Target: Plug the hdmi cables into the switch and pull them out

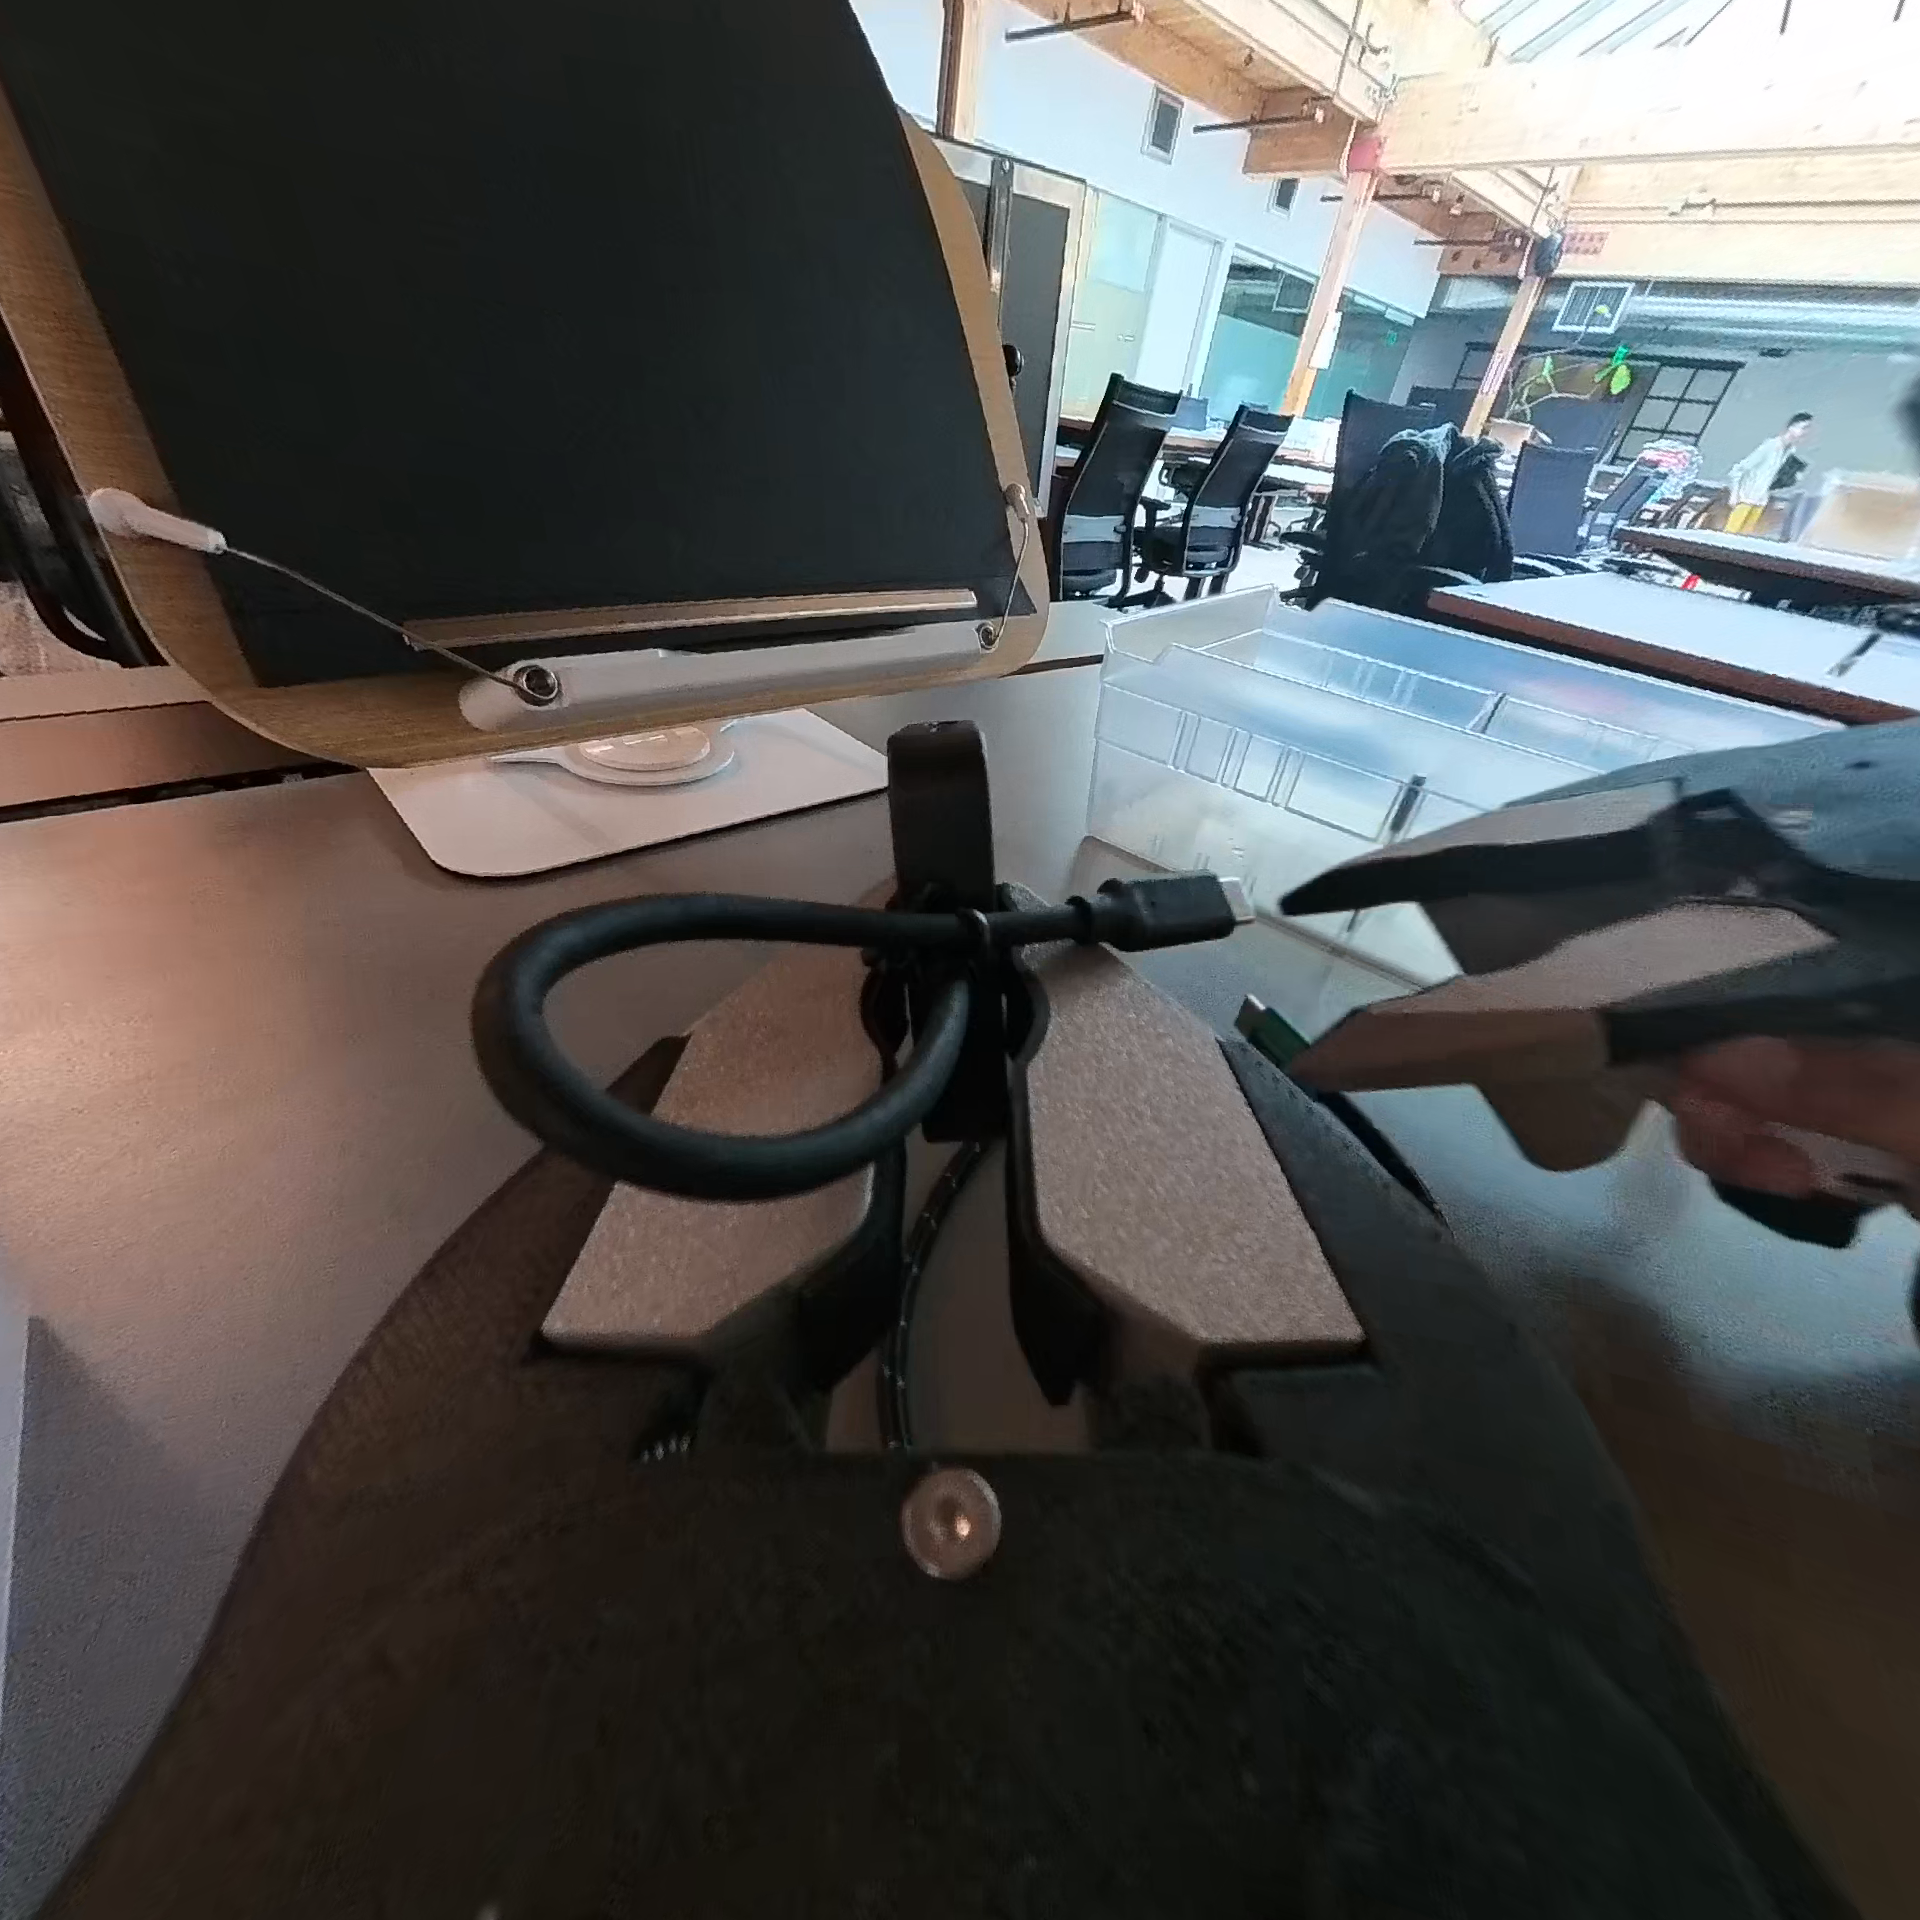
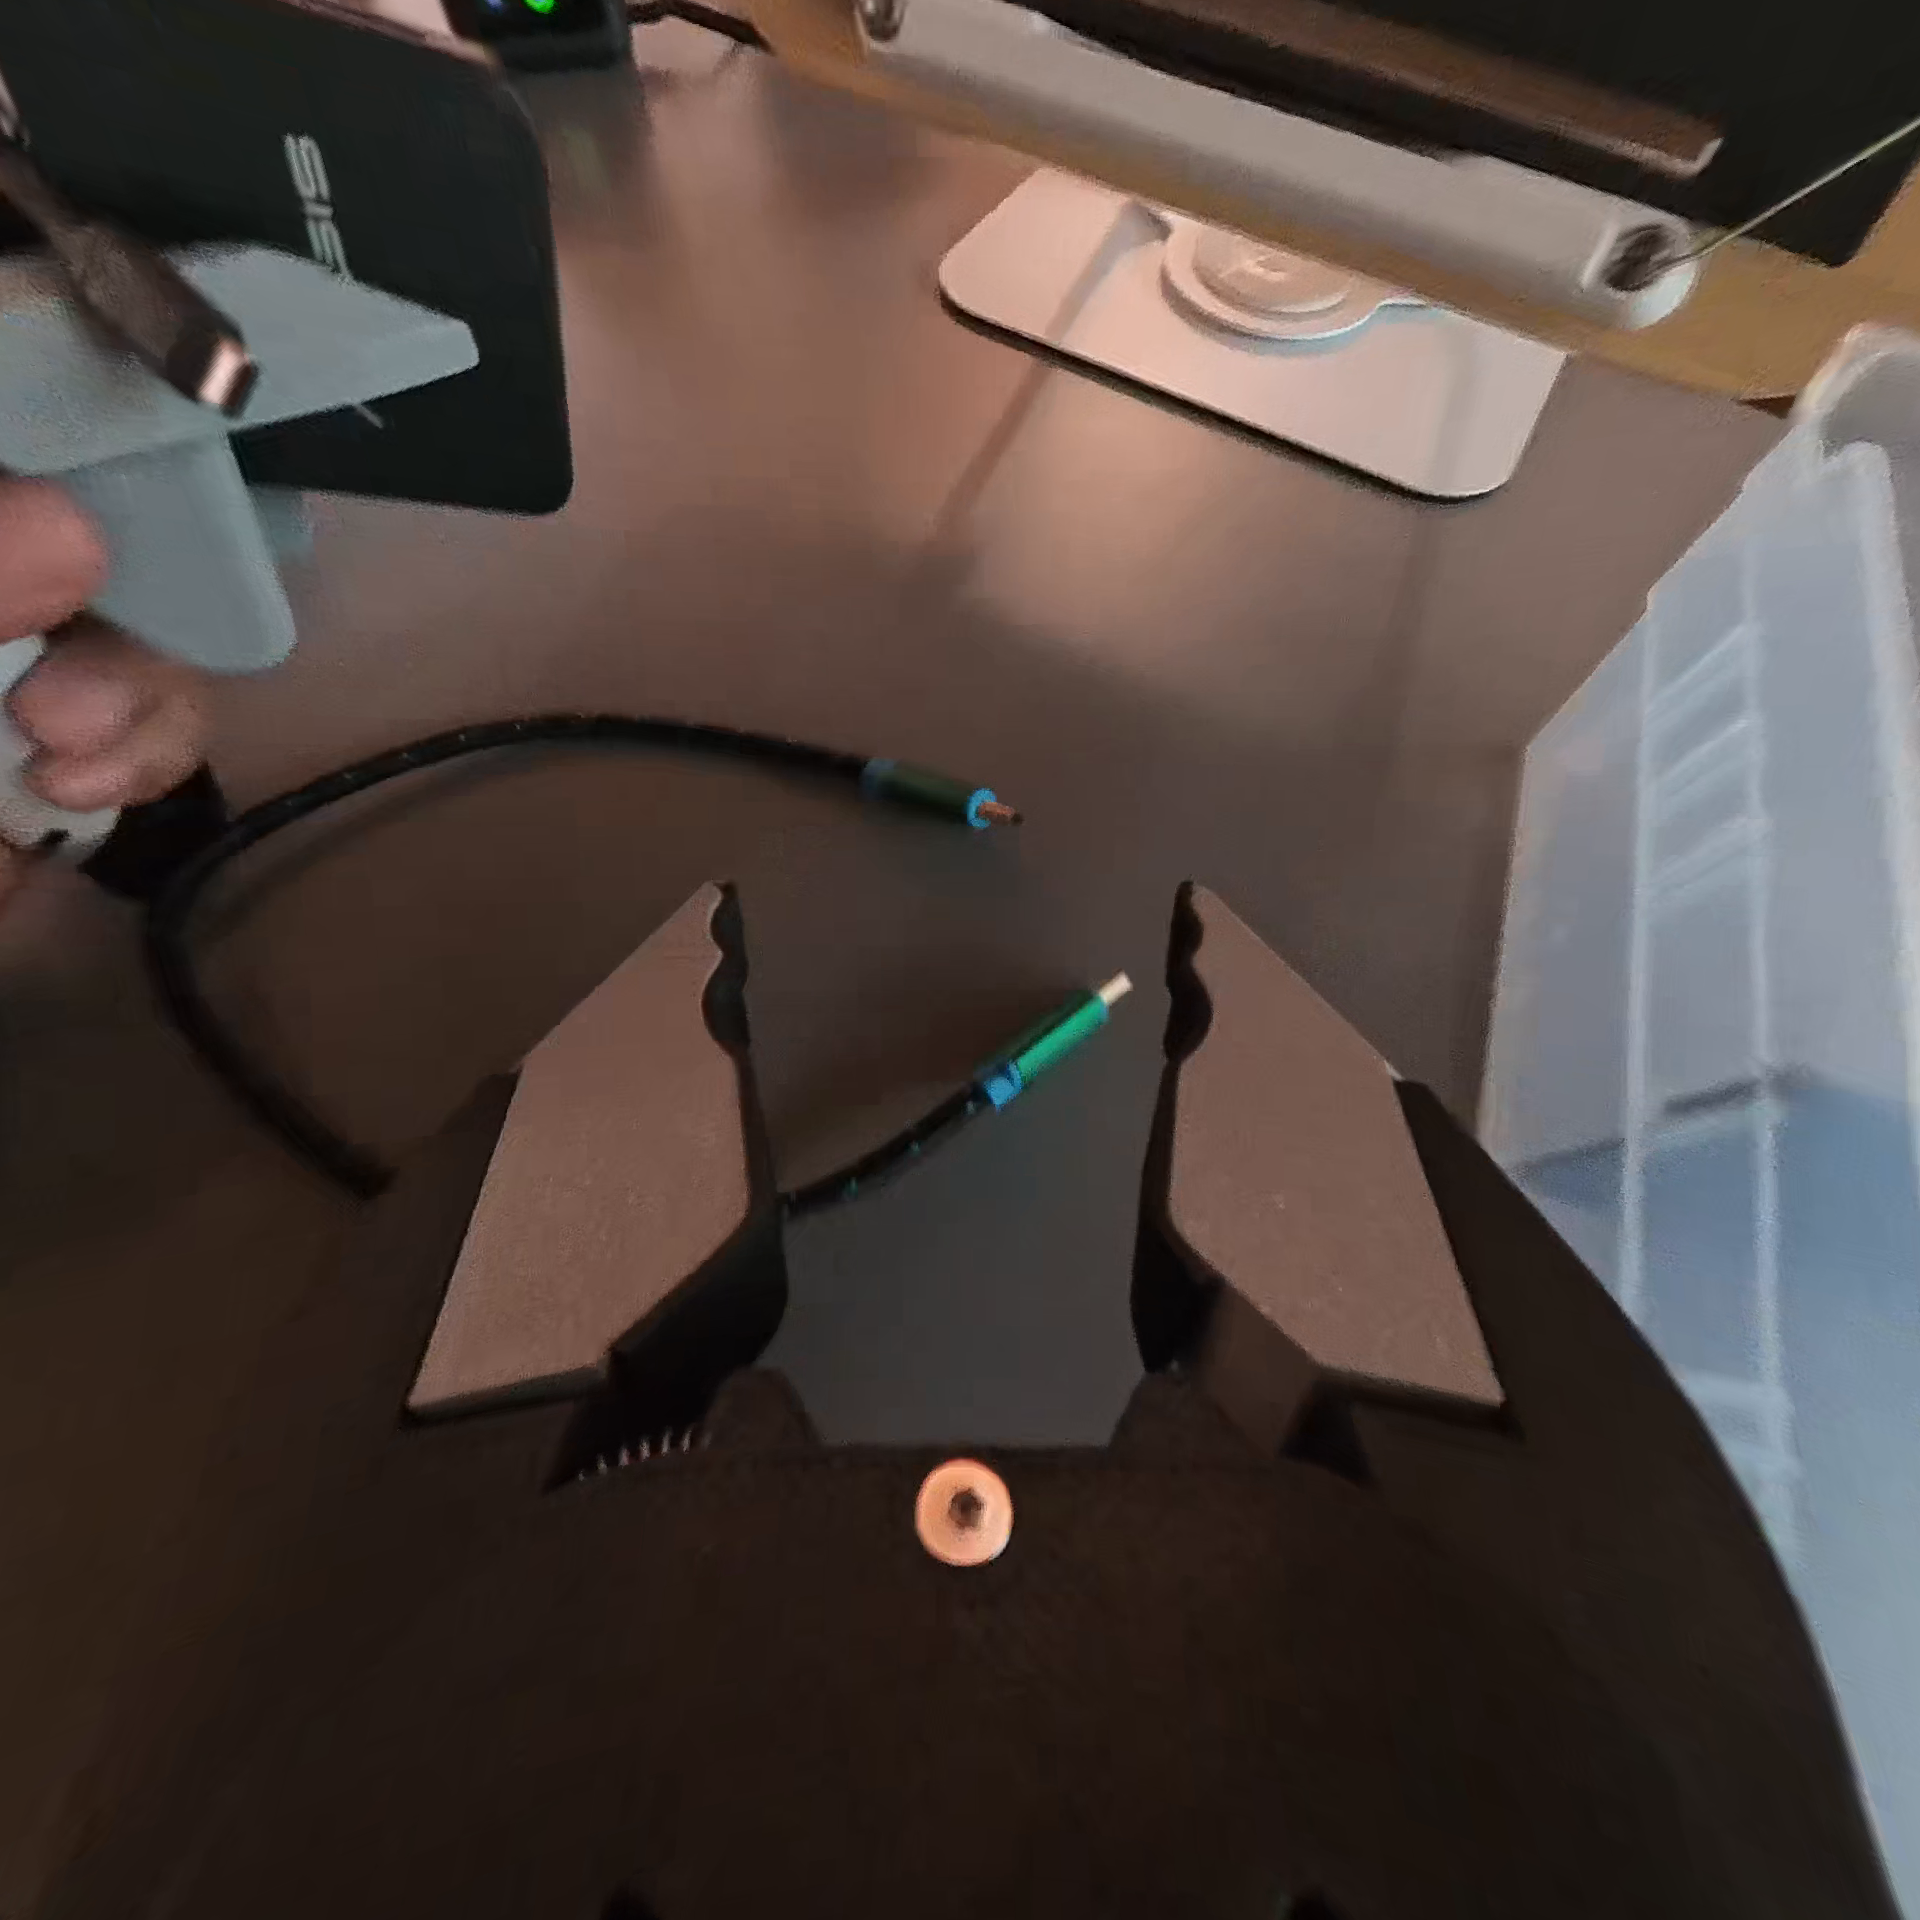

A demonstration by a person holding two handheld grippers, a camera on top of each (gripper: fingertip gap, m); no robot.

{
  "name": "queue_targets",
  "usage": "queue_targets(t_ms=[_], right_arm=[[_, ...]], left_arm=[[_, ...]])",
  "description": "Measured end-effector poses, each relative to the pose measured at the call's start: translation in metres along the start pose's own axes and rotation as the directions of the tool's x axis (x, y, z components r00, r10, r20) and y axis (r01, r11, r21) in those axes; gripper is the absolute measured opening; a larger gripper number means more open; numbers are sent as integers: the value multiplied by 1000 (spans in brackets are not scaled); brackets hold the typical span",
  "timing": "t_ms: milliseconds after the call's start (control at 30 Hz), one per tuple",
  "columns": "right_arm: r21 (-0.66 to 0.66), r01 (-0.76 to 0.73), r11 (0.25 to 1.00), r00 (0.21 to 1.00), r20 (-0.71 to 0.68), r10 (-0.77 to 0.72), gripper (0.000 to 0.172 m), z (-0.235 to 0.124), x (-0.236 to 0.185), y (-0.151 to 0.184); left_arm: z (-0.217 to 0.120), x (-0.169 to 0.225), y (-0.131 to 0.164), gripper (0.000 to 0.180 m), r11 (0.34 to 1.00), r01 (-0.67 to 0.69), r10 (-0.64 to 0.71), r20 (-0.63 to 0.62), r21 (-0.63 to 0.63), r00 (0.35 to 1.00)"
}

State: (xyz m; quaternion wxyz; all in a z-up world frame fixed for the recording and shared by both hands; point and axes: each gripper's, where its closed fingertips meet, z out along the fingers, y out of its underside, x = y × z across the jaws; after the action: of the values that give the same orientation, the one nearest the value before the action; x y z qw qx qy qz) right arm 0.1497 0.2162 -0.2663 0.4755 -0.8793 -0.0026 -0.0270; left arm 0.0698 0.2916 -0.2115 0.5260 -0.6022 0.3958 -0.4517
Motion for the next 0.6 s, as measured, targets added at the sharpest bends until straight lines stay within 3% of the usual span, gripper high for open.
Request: queue_targets(t_ms=[67,133,233,333,367,433,600], right_arm=[[7,12,1000,999,-40,-12,75,-12,2,2],[-42,-1,999,1000,-12,0,59,-12,0,20],[-187,-47,981,999,12,50,77,4,2,57],[-183,-13,983,999,40,20,77,13,-3,51],[-179,17,984,999,44,-9,65,16,-3,48],[-176,27,984,999,37,-21,23,21,2,44],[-158,80,984,995,68,-70,8,18,2,36]], left_arm=[[0,1,-1,11,1000,4,-4,-4,4,1000],[-1,1,-2,11,1000,2,-2,-5,8,1000],[-3,2,-4,11,1000,6,-6,-5,22,1000],[-4,1,-4,11,1000,18,-18,-6,23,1000],[-4,1,-3,11,1000,19,-18,-4,20,1000],[-5,-1,-3,11,1000,13,-13,6,17,1000],[-8,-3,-12,11,998,10,-11,15,64,1000]])
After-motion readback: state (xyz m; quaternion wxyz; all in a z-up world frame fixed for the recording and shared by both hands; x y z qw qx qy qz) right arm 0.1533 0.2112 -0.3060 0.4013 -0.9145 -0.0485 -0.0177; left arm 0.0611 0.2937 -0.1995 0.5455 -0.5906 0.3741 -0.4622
